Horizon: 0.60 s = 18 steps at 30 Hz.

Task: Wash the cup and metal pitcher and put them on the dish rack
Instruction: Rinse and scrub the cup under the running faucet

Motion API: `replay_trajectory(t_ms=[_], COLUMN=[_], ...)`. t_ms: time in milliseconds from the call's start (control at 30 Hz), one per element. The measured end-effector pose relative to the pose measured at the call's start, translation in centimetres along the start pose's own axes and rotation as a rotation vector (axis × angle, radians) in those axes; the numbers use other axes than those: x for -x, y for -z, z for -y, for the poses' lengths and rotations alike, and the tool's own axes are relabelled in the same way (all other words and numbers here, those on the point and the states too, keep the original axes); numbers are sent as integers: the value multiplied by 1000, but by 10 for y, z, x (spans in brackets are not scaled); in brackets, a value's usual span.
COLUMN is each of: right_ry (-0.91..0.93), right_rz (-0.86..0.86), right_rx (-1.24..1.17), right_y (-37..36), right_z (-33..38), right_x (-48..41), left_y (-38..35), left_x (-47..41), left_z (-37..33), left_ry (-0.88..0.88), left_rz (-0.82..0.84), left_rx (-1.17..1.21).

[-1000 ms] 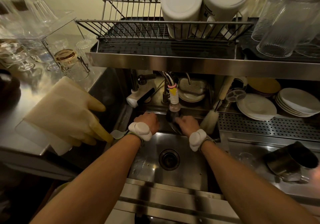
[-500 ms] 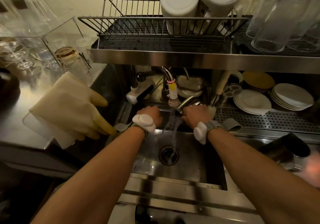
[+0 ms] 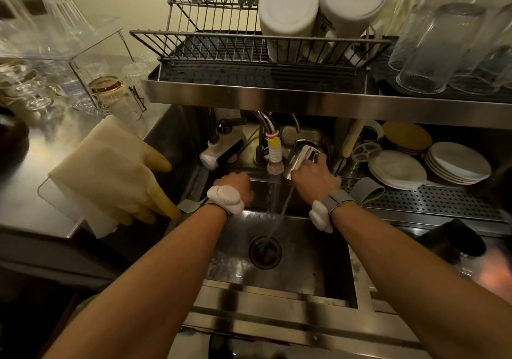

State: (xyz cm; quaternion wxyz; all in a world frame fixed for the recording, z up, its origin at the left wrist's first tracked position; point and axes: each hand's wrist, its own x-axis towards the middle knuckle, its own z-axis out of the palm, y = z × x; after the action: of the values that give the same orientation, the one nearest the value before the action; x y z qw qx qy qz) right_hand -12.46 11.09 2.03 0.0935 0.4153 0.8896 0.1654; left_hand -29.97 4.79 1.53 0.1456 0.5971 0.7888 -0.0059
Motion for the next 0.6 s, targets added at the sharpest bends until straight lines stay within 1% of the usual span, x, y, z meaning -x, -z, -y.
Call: replay_trajectory(t_ms=[67,133,167,267,300,400,467,600], right_ry=[-9,-102,-174,-478,-551,-725,-830,-921], right_rz=[4,14,19,96,128,252,289,298], right_rx=[-33,-162,-293,-862,-1000,-1285,-1476,-1657], right_y=[3,2,-3,-30,-38,-48,-51,-57], right_z=[-1,1,2,5,8,33,50,50], right_x=[0,1,2,0,0,-3,-6,-6], left_y=[0,-1,-2,-4,-5,-9,-11,-13], left_x=[-1,-2,-1,-1,-1,-1,-3,-4], left_z=[0,0,0,2,3,9,13,17], left_ry=[-3,-3,-3,11,16,27,33,40], left_rz=[-8,-15,-15,-1,2,9,23,37], left_rx=[-5,-8,-7,-7,-8,-9,-4,12])
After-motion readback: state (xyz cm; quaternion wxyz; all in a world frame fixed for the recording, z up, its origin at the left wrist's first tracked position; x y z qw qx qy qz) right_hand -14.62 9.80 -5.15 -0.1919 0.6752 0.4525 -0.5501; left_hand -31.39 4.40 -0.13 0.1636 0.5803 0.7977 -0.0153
